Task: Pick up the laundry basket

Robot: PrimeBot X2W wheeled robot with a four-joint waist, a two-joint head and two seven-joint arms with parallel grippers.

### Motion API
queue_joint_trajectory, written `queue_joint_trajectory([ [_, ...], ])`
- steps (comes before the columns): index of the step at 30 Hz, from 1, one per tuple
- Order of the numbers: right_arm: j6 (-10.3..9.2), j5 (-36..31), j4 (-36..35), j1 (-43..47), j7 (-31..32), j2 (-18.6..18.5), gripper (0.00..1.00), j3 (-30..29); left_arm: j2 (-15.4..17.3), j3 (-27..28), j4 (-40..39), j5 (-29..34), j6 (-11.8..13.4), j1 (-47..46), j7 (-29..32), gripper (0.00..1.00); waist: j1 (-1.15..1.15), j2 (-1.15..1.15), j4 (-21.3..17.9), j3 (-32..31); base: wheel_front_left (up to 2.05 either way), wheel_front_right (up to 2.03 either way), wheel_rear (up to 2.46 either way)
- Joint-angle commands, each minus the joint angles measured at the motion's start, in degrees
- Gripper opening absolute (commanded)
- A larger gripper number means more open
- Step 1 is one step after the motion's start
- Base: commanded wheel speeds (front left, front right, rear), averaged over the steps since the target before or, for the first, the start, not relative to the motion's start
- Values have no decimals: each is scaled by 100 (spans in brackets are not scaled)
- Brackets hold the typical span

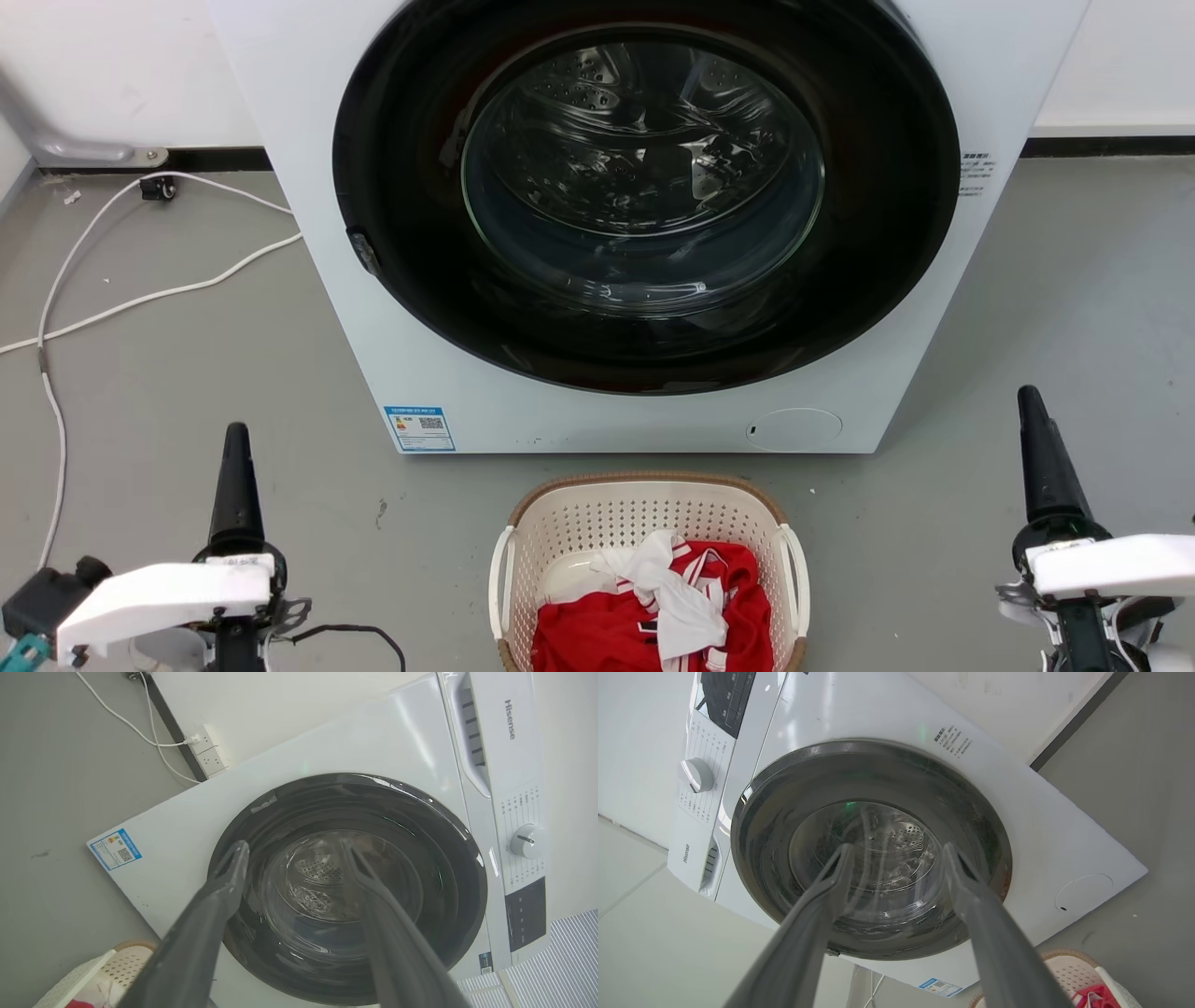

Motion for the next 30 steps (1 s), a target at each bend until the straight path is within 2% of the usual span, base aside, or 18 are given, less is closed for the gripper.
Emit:
queue_joint_trajectory([
  [1,2,-454,-243,-124,-70,-12,100,25,21,-79,-290,409,87,-17,-66,100,0,0,0,8,0,0,0],
  [5,2,-1170,-485,-124,-145,-10,100,72,22,-287,-619,1009,313,15,-144,100,0,0,2,24,0,0,0],
  [8,2,-1643,-619,-109,-199,-9,100,133,21,-491,-823,1396,342,62,-197,100,0,0,2,31,0,0,0],
  [13,2,-2146,-732,-60,-267,-8,100,225,22,-714,-964,1726,260,134,-266,100,0,0,0,34,0,0,0],
  [18,2,-2666,-853,-7,-355,-7,100,294,22,-959,-1060,2450,-25,194,-352,100,0,0,-2,32,0,0,0],
  [27,2,-3362,-982,84,-492,-3,100,408,21,-1443,-1221,3894,-89,258,-495,100,0,0,-19,26,0,0,0],
  [30,2,-3574,-988,129,-536,-3,100,457,23,-1590,-1243,4274,-30,291,-542,100,0,0,-25,25,0,0,0],
])
